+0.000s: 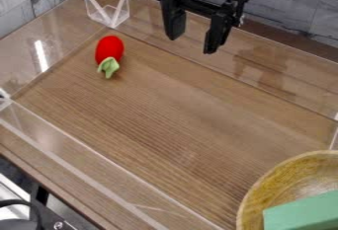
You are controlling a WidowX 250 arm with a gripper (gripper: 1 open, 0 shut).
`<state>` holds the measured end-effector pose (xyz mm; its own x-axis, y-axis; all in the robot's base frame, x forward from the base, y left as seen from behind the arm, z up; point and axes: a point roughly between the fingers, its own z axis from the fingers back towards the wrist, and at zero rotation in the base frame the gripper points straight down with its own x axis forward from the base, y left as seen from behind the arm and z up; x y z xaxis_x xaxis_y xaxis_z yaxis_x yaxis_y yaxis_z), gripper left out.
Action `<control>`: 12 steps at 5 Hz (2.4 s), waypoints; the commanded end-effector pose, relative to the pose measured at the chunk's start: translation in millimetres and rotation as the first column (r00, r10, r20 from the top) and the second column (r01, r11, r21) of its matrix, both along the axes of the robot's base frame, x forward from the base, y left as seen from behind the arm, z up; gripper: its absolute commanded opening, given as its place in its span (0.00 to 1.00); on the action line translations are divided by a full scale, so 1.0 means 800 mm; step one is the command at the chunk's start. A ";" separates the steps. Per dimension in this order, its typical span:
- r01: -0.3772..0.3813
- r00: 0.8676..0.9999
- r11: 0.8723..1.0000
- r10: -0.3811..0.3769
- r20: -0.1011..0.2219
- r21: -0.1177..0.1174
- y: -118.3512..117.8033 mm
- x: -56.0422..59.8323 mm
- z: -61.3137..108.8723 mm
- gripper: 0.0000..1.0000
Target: Move the red fruit to the right side of the table
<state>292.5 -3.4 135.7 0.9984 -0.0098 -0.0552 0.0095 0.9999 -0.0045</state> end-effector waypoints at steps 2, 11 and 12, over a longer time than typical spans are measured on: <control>-0.155 0.988 0.988 0.155 0.000 -0.006 0.047 -0.003 -0.014 1.00; -0.242 0.967 0.969 0.245 0.070 -0.053 0.193 0.035 -0.085 1.00; -0.240 0.967 0.969 0.244 0.073 -0.057 0.199 0.032 -0.093 1.00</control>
<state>315.8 150.4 51.9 0.9735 0.2284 -0.0140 -0.2288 0.9711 -0.0671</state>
